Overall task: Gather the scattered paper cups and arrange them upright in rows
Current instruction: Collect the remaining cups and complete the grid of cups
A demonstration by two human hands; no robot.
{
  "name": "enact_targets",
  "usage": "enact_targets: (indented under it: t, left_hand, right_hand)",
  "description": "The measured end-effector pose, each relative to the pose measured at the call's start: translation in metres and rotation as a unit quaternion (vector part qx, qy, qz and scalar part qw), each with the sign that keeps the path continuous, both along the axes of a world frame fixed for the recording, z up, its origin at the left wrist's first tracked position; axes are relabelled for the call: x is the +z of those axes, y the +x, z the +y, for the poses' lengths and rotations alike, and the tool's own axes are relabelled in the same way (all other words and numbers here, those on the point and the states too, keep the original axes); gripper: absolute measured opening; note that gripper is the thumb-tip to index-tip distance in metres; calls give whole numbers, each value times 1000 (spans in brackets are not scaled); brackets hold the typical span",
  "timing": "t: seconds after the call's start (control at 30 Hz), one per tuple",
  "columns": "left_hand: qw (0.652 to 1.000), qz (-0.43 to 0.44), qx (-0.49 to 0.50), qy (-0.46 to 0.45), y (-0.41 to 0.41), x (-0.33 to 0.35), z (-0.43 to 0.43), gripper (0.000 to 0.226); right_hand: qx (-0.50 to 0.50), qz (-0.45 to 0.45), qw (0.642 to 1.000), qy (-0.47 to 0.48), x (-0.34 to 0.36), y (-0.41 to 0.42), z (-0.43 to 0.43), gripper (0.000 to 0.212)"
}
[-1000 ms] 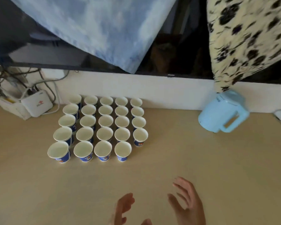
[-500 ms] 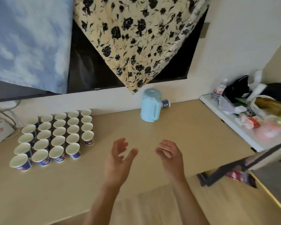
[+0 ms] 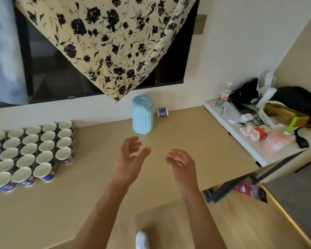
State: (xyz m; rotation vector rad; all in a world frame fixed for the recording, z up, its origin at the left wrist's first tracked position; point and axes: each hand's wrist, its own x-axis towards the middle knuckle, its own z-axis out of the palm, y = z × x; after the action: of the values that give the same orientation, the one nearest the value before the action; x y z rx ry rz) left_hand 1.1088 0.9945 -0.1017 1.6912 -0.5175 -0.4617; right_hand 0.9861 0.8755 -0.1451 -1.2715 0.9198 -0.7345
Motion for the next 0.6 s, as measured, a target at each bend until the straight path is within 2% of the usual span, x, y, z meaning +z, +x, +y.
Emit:
enact_targets:
  t: [0.33,0.6]
  left_hand:
    - [999,33,-35,-12,45,-16,-130,39]
    - [997,66,3,43,69,-53,-190,44]
  right_hand:
    - [-14,70,997,-6,-23,37,-118,26]
    - [92,161,982,-39,-67,103,-209,34]
